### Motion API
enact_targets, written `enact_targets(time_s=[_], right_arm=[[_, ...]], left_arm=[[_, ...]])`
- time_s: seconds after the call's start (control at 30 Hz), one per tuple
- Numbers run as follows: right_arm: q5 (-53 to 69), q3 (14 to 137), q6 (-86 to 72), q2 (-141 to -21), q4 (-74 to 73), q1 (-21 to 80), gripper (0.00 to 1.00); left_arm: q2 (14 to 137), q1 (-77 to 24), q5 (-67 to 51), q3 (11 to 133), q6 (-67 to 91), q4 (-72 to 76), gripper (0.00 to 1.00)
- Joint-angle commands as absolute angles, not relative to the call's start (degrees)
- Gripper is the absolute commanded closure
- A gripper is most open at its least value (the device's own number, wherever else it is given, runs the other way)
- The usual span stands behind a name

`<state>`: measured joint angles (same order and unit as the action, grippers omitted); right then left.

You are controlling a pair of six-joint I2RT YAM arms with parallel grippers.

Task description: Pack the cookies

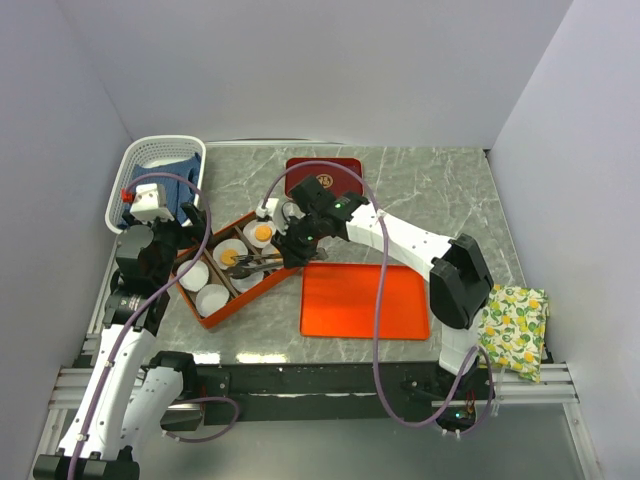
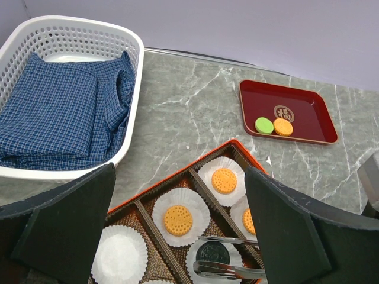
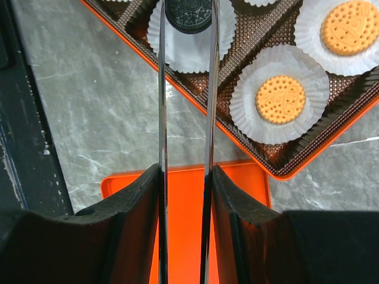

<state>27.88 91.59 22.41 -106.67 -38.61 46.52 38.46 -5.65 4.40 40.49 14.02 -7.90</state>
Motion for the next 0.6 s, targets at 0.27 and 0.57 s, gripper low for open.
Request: enact_targets(time_s=[0.27,0.57], right_arm=[[27.6,93.69,23.11,-108.81,-38.41,46.76,0.63],[27.33,93.96,23.03,-108.9,-38.58,46.67,0.55]], left_arm=[[38.23,-5.54,4.39,40.34,13.27,-5.45,0.04],[38.14,-5.54,4.31,40.34,13.27,-5.36,0.03]])
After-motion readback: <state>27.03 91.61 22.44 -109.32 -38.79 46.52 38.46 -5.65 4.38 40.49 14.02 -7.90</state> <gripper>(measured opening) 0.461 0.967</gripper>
